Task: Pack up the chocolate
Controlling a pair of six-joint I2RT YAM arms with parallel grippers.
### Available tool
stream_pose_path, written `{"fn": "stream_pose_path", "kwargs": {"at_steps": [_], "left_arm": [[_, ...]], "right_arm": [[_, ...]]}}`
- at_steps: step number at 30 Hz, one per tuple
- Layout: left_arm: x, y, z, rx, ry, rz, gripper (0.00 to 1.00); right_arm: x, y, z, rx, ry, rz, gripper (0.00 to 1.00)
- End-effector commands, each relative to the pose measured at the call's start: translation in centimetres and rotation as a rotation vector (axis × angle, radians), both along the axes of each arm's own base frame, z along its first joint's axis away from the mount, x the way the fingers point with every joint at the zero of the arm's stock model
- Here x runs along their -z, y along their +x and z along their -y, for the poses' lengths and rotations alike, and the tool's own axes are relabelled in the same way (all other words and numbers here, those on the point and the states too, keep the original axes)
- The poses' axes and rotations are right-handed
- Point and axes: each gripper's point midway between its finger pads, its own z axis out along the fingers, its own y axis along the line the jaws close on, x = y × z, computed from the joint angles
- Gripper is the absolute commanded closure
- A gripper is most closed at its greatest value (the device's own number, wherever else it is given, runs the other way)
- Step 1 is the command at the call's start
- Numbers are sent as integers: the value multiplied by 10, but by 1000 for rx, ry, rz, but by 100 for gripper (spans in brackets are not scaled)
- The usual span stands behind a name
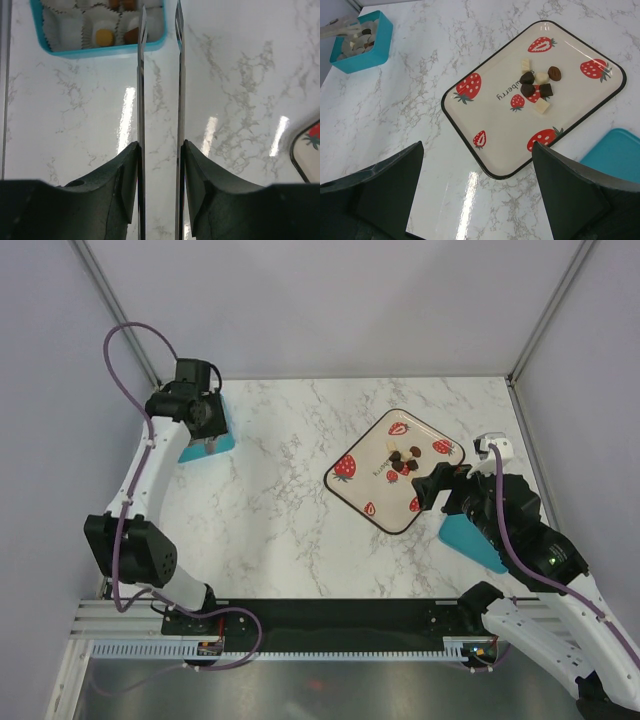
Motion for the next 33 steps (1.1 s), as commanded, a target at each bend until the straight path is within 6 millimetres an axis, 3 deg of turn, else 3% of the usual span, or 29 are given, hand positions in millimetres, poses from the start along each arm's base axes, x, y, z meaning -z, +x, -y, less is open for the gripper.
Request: {"fn": "stream_pose_path", "kwargs": {"at_steps": [1, 2, 4, 5, 6, 11, 19, 27, 33], "left_arm": [[-46, -8, 66, 191, -41, 129, 53], [-48, -12, 81, 219, -49, 135, 53], [-51, -30, 142, 349, -83, 147, 53], [-52, -28, 144, 342, -92, 153, 53], [-51, -40, 171, 410, -105, 151, 53], [-49, -73, 255, 587, -150, 180, 53], [-6, -94, 325, 706, -131, 127, 53], [22, -111, 386, 841, -130, 123, 52], [42, -116, 410, 872, -128, 91, 51]], "right_arm": [[-12, 2, -2, 2, 35, 39, 2], [-14, 1, -1, 2, 38, 41, 2], [-22, 0, 0, 4, 46, 56, 2], [-23, -1, 0, 4, 50, 58, 2], [-24, -2, 1, 4, 51, 59, 2], [-25, -7, 3, 2, 56, 52, 2], [-35, -14, 11, 15, 63, 68, 2], [-37, -15, 14, 29, 65, 73, 2], [-35, -17, 19, 41, 49, 75, 2]]}}
